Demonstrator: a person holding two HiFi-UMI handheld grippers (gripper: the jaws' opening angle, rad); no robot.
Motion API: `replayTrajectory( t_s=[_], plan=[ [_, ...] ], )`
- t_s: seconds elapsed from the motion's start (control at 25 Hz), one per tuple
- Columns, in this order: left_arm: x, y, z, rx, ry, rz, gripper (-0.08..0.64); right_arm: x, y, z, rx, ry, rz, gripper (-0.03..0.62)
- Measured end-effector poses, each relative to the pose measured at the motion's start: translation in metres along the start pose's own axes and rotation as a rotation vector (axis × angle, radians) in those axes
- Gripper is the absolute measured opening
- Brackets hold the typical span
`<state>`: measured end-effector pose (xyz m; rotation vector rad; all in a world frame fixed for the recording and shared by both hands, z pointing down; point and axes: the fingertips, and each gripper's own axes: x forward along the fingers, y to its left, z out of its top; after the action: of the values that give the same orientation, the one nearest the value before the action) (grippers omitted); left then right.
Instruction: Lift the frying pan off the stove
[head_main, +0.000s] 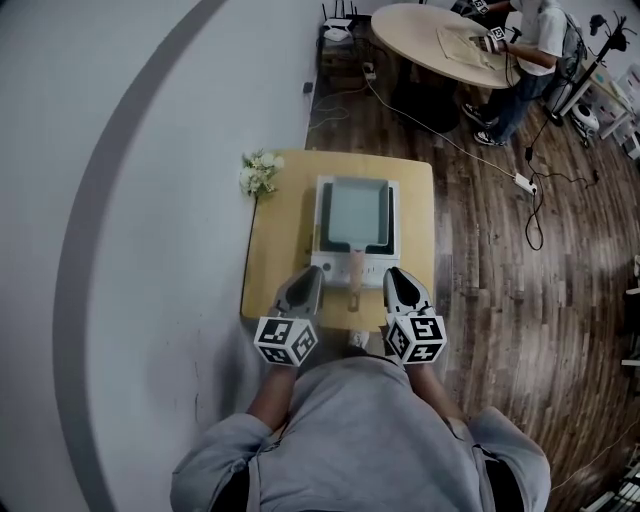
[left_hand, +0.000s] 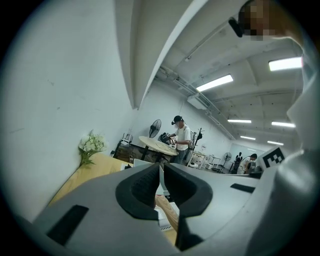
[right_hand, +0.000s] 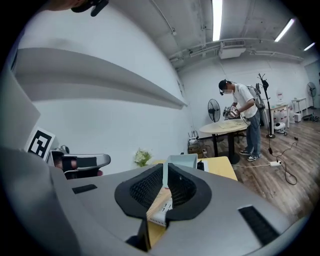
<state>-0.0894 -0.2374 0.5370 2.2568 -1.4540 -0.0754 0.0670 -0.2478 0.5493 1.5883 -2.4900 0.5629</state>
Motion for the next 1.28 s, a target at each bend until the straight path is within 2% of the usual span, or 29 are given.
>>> replayTrajectory(
  t_s=[0.16,0.24,0.4,0.52,0.64,0.84,0.96,1.28],
  plan=[
    [0.018,0.016,-0.017,-0.159,0.043,-0.013,0.009,0.019,-0.005,-0.015,0.086,0.078,0.054,0.032],
    [0.026,0.024,-0.031,-0.257,0.086,-0.034,0.114,0.026,-0.008,-0.025,0.139,0.118,0.078,0.043],
    [0.040,0.027,-0.056,-0.413,0.179,-0.110,0.151,0.036,-0.006,-0.050,0.239,0.212,0.147,0.072],
    [0.051,0.022,-0.073,-0.532,0.246,-0.184,0.176,0.040,0.000,-0.069,0.363,0.272,0.217,0.094],
    [0.063,0.020,-0.089,-0.580,0.310,-0.229,0.180,0.044,0.008,-0.086,0.462,0.323,0.276,0.118],
    [0.083,0.007,-0.106,-0.658,0.399,-0.343,0.216,0.048,0.025,-0.109,0.551,0.410,0.374,0.169],
    [0.093,0.005,-0.121,-0.699,0.453,-0.369,0.219,0.049,0.027,-0.126,0.596,0.458,0.402,0.192],
    [0.108,-0.013,-0.147,-0.834,0.551,-0.483,0.222,0.050,0.051,-0.135,0.720,0.505,0.551,0.198]
  ],
)
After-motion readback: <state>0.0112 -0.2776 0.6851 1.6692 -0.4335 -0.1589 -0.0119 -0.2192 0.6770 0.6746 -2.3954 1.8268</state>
